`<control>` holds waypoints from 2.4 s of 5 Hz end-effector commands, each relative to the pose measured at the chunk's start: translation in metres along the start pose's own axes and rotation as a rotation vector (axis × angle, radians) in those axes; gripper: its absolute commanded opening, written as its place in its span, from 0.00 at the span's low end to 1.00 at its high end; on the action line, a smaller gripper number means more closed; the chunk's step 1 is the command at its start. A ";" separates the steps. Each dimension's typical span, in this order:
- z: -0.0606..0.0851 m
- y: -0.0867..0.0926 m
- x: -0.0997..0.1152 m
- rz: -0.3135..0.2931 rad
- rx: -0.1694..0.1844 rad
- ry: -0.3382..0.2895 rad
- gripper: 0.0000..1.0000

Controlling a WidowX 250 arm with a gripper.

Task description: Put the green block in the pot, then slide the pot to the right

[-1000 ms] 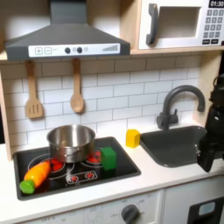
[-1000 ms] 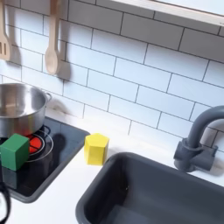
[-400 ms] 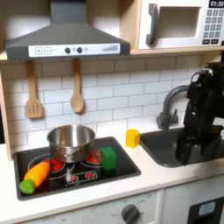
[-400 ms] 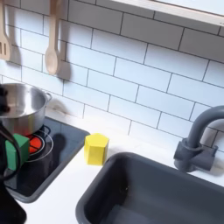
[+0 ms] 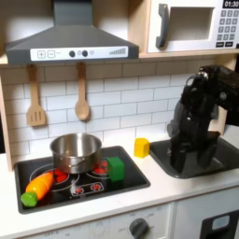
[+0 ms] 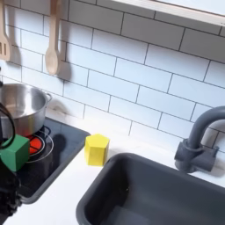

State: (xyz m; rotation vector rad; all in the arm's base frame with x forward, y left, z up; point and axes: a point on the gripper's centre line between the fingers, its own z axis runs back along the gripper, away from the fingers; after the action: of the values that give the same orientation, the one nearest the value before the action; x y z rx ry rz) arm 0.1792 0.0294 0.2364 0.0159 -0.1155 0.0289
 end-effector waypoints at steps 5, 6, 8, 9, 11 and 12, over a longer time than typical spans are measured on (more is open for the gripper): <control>-0.022 0.033 0.063 0.006 0.027 -0.018 1.00; -0.023 0.039 0.073 0.012 0.029 -0.026 1.00; -0.025 0.054 0.094 0.022 0.042 -0.037 1.00; -0.028 0.060 0.104 0.035 0.046 -0.036 1.00; -0.033 0.065 0.126 0.041 0.057 -0.048 1.00; -0.039 0.066 0.135 0.046 0.052 -0.043 1.00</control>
State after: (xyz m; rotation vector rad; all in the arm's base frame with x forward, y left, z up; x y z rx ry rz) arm 0.3141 0.1025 0.2142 0.0699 -0.1561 0.0861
